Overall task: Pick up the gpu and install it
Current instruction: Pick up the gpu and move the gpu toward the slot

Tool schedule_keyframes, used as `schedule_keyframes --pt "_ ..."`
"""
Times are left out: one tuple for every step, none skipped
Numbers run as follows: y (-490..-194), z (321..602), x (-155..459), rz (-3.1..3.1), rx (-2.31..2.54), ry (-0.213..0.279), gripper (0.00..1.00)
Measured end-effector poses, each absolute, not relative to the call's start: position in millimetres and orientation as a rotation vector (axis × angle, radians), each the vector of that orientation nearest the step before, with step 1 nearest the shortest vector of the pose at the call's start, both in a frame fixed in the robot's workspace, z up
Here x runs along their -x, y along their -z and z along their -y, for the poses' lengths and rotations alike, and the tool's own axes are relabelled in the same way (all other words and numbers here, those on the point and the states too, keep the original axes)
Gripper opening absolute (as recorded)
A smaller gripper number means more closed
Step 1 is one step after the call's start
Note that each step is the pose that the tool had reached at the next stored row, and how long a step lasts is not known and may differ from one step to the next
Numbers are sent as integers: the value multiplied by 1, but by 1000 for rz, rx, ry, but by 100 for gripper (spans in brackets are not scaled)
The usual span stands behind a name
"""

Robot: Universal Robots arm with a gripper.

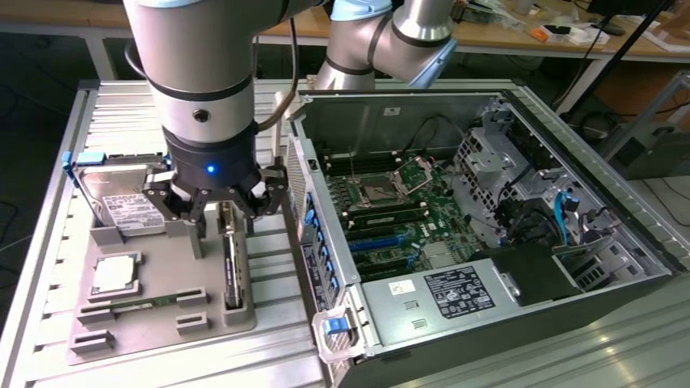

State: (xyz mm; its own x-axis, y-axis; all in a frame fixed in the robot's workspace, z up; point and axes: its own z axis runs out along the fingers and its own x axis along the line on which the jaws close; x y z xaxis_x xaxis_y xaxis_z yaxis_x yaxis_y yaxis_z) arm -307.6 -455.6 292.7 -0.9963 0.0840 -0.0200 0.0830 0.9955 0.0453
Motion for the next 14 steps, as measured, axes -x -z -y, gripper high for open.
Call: schedule_keyframes --pt "-292 456 308 -3116 -130 -69 60" --pt "-292 456 308 -3116 -130 -69 60" --pt "-292 456 308 -3116 -130 -69 60" --pt "-291 456 308 -3116 -130 -69 60" --pt "-291 456 308 -3116 -130 -69 60" --pt "-291 456 308 -3116 -130 -69 60" --pt "-290 456 308 -3116 -130 -69 60" --pt "-290 456 308 -3116 -130 -69 60" --pt "-289 456 308 -3116 -130 -69 60" --pt "-289 456 308 -3116 -130 -69 60" --pt "-288 456 308 -3116 -130 -69 60" --pt "-288 456 308 -3116 -130 -69 60" --pt "-287 456 308 -3116 -130 -69 60" --pt "-287 456 308 -3116 -130 -69 60"
